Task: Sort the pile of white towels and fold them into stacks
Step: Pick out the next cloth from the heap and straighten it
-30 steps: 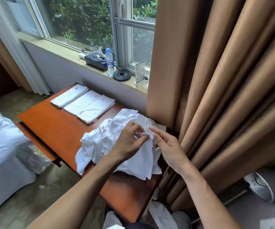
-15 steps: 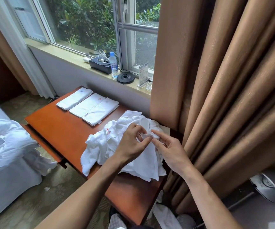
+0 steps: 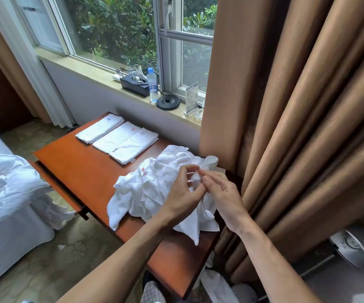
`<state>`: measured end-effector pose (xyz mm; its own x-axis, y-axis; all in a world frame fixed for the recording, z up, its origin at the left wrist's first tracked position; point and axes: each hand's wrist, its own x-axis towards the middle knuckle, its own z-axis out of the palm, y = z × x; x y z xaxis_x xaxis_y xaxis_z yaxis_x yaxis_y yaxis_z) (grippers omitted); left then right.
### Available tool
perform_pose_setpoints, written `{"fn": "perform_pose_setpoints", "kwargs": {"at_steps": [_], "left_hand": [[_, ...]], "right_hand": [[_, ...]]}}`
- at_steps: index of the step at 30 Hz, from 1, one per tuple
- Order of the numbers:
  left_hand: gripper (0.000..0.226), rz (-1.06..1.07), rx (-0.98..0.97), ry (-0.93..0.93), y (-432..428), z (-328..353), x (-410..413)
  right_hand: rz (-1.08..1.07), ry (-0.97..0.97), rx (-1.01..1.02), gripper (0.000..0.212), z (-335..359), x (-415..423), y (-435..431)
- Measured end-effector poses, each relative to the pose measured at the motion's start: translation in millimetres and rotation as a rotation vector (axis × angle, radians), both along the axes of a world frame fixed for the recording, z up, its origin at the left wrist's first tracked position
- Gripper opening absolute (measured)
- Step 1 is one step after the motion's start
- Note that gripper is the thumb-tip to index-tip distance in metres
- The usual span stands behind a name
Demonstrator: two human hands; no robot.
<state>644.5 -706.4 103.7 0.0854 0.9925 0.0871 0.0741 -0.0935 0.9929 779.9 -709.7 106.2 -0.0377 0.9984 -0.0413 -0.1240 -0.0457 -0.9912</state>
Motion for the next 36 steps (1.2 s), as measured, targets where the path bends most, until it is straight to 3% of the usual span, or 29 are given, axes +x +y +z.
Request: {"fn": "perform_pose_setpoints", "kwargs": {"at_steps": [6,8,11,15,18,23,27,36], "left_hand": [[0.032,0.091,0.092,0.12,7,4,-2],[0.035,0.108,0.107,0.171,10,5,-2],[0.037,0.073,0.088,0.221,17,7,-7],[0.027,-0.062,0.097,0.243,27,17,-19],[0.026,-0.071,0.107,0.231,30,26,-25],[0.022,-0.045,0.087,0.249,32,33,-34],[0.021,-0.007,0.108,0.256,36,36,-38],[0.02,0.142,0.197,0.407,36,28,-59]], "right_hand": [[0.018,0.251,-0.051,0.03,0,6,3],[0.033,0.246,-0.042,0.031,-1,10,2],[-0.044,0.071,0.018,0.033,-2,14,4],[-0.188,-0.385,0.208,0.049,-1,30,11],[-0.254,-0.659,0.22,0.033,-3,41,13],[-0.248,-0.76,0.236,0.015,-7,45,13],[-0.12,-0.597,0.155,0.012,-3,47,14],[-0.153,-0.418,0.198,0.014,7,43,21]]}}
